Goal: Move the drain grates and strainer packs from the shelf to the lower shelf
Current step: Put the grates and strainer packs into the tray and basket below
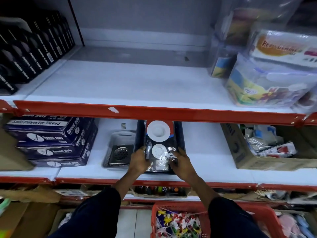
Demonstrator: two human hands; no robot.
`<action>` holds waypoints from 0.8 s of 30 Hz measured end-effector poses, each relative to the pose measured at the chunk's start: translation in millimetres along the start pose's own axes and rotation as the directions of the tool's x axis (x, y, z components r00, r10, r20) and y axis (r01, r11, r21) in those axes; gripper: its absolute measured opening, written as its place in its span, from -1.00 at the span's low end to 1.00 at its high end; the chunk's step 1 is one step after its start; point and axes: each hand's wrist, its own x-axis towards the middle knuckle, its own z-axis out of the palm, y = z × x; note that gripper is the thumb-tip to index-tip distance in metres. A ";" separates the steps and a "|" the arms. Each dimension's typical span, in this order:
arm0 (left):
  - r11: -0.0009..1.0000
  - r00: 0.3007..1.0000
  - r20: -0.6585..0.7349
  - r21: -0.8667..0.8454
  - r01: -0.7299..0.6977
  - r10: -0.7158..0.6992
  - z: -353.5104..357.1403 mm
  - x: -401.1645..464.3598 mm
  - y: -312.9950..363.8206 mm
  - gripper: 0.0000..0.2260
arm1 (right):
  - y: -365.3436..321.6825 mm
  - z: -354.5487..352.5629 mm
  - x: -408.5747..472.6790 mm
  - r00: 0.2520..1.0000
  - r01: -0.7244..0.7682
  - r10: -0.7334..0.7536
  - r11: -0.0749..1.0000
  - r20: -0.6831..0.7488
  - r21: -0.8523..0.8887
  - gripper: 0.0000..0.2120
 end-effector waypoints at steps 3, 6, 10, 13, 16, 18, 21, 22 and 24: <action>0.997 0.999 0.030 0.067 -0.037 0.035 -2.0 -3.1 -6.1 -0.54 | 1.7 3.7 -3.2 0.999 0.014 -0.011 0.998 0.037 -0.066 -0.51; 0.992 0.996 -0.004 0.097 -0.085 0.086 -13.0 -6.5 -10.0 -0.53 | -6.7 2.4 -7.2 1.000 0.000 -0.002 0.998 -0.028 -0.061 -0.48; 0.978 0.979 -0.121 0.148 -0.147 0.165 -32.8 -18.0 -34.1 -0.55 | -20.4 8.3 -13.0 0.974 0.169 -0.197 0.960 -0.109 -0.222 -0.53; 0.974 0.980 -0.137 0.198 -0.115 0.143 -49.5 -22.9 -52.5 -0.61 | -31.4 17.5 -11.4 0.967 0.240 -0.255 0.904 0.004 -0.353 -0.50; 0.946 0.995 -0.011 0.310 -0.091 0.099 -60.1 -14.9 -64.5 -0.65 | -46.5 21.7 3.4 0.966 0.254 -0.248 0.852 0.075 -0.458 -0.41; 0.923 0.993 0.083 0.368 -0.111 0.087 -63.3 -5.4 -69.7 -0.67 | -60.1 22.5 19.8 0.964 0.261 -0.243 0.799 0.106 -0.542 -0.38; 0.898 0.982 0.171 0.412 -0.151 0.087 -64.8 7.2 -70.8 -0.68 | -77.2 22.1 42.8 0.974 0.224 -0.168 0.764 0.149 -0.605 -0.38; 0.895 0.978 0.190 0.419 -0.155 0.081 -64.7 9.7 -70.3 -0.68 | -80.1 21.7 48.2 0.980 0.190 -0.114 0.763 0.161 -0.618 -0.38; 0.900 0.976 0.211 0.413 -0.140 0.055 -63.7 11.8 -73.8 -0.69 | -81.5 24.4 53.9 0.982 0.110 0.014 0.763 0.187 -0.636 -0.38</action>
